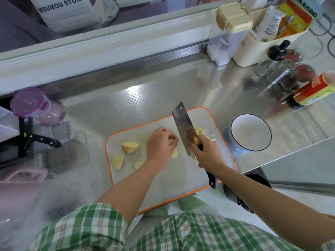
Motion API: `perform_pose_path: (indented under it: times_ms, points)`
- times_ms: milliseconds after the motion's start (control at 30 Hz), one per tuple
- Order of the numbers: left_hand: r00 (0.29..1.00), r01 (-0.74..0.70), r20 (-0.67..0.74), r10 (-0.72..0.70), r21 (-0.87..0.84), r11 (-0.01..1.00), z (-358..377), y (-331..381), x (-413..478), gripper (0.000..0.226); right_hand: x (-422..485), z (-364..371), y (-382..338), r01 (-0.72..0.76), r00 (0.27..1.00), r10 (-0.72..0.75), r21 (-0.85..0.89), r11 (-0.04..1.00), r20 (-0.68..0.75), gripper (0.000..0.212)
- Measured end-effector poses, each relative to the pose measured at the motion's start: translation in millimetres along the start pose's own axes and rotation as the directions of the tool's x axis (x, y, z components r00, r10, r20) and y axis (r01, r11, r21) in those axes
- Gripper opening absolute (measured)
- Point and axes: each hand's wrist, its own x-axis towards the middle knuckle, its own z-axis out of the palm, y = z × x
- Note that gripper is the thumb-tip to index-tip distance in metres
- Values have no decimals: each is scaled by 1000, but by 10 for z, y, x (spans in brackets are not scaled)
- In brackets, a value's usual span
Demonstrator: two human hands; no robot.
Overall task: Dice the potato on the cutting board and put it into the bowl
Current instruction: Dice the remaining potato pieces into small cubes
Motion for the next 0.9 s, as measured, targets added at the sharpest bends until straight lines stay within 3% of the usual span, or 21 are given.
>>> perform_pose_path:
  times_ms: [200,300,367,467,633,733,900]
  points:
    - [999,36,22,-36,-18,999,76,167,50,17,21,-91,62,-38,992,40,23,999,-117,16]
    - [996,-11,88,12,-5,1000,164,241,127,10,3,-177,181,-48,985,41,-33,998,-170,20]
    - [986,-61,160,55,31,998,223,284,176,26,-27,-209,250,-53,981,43,-50,997,-188,18]
    - [987,-77,147,72,31,997,238,350,214,17,-63,-225,318,-31,975,19,-52,998,-223,20]
    - [997,-44,67,43,5,999,147,261,235,16,-50,-136,331,66,966,-136,-301,951,-218,22]
    - [998,56,20,-58,114,992,36,74,203,25,-50,-46,280,218,950,-297,-477,851,-95,9]
    - [945,268,119,-305,252,930,-110,-300,70,28,-36,172,190,365,904,-427,-489,792,-18,16]
